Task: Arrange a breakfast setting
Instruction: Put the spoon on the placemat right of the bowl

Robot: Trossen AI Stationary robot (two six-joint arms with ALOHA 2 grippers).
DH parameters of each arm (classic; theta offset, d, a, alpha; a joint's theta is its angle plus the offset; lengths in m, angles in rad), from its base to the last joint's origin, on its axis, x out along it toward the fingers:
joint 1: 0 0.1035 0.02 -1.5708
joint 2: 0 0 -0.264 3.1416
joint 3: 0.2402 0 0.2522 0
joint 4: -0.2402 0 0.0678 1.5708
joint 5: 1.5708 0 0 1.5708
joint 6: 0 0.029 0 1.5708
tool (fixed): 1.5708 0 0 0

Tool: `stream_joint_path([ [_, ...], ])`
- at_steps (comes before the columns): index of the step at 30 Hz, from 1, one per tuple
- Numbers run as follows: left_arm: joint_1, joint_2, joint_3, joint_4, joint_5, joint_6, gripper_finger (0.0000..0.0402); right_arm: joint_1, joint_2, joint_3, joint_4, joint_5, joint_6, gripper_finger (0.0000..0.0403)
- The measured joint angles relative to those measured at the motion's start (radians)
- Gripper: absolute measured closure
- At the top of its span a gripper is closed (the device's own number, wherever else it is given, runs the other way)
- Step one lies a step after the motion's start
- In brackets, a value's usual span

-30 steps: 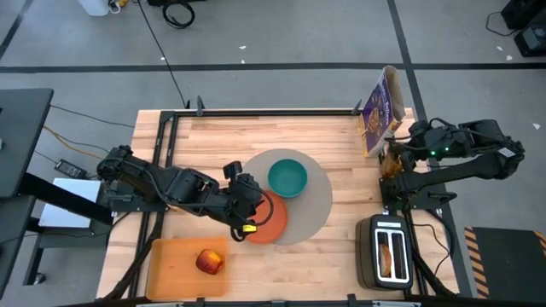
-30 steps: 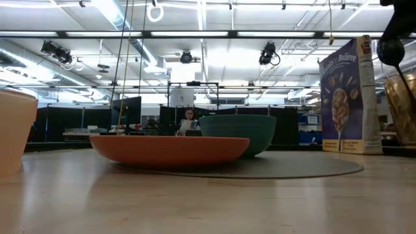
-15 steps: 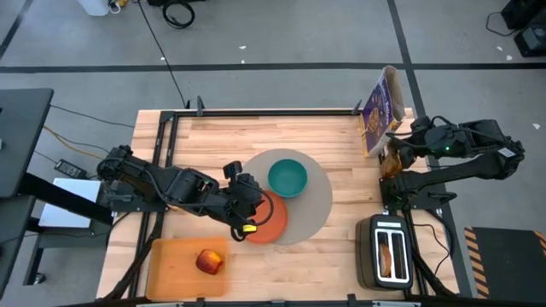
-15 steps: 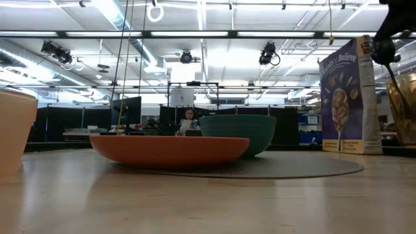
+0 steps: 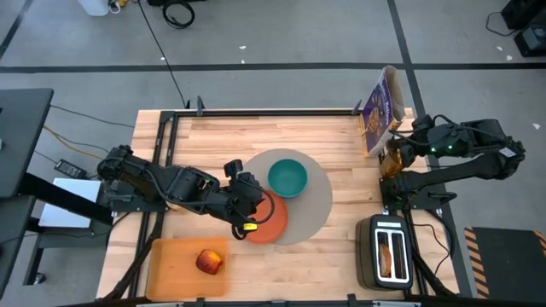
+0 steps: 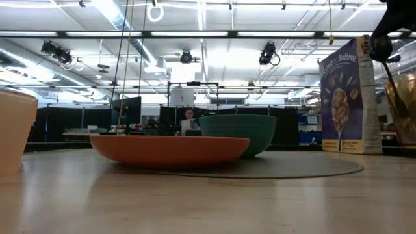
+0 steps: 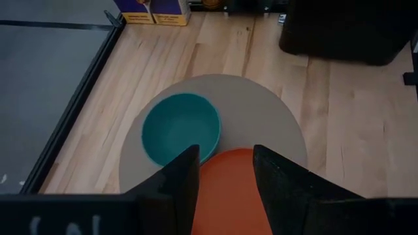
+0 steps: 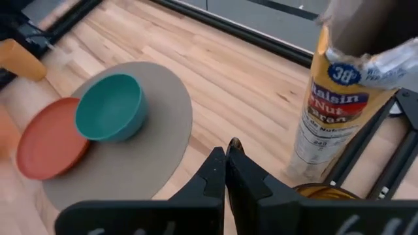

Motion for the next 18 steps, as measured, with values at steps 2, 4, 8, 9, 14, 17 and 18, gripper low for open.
stream_joint_path([
  [2, 0.002, 0.000, 0.000, 0.000, 0.000, 0.000, 0.0251, 0.000, 0.000, 0.016, 0.007, 0.002, -0.003, 0.0392],
  [4, 0.004, 0.000, 0.000, 0.000, 0.000, 0.001, 0.0251, 0.000, 0.000, 0.036, 0.006, 0.011, -0.008, 0.0392],
  [8, 0.012, 0.000, 0.000, 0.000, 0.000, 0.002, 0.0251, 0.000, -0.001, 0.064, 0.007, 0.049, -0.009, 0.0392],
  [9, 0.013, 0.000, 0.000, 0.000, 0.000, 0.001, 0.0251, 0.000, -0.005, 0.064, 0.007, 0.058, -0.007, 0.0392],
  [14, 0.013, 0.000, 0.000, 0.000, 0.000, 0.000, 0.0251, 0.000, -0.039, 0.048, 0.005, 0.091, 0.036, 0.0392],
  [17, 0.012, 0.000, 0.000, 0.001, 0.000, 0.000, 0.0251, 0.000, -0.074, 0.028, 0.011, 0.121, 0.073, 0.0392],
  [18, 0.012, 0.000, 0.000, 0.001, 0.000, 0.000, 0.0251, 0.000, -0.085, 0.019, 0.016, 0.127, 0.082, 0.0392],
])
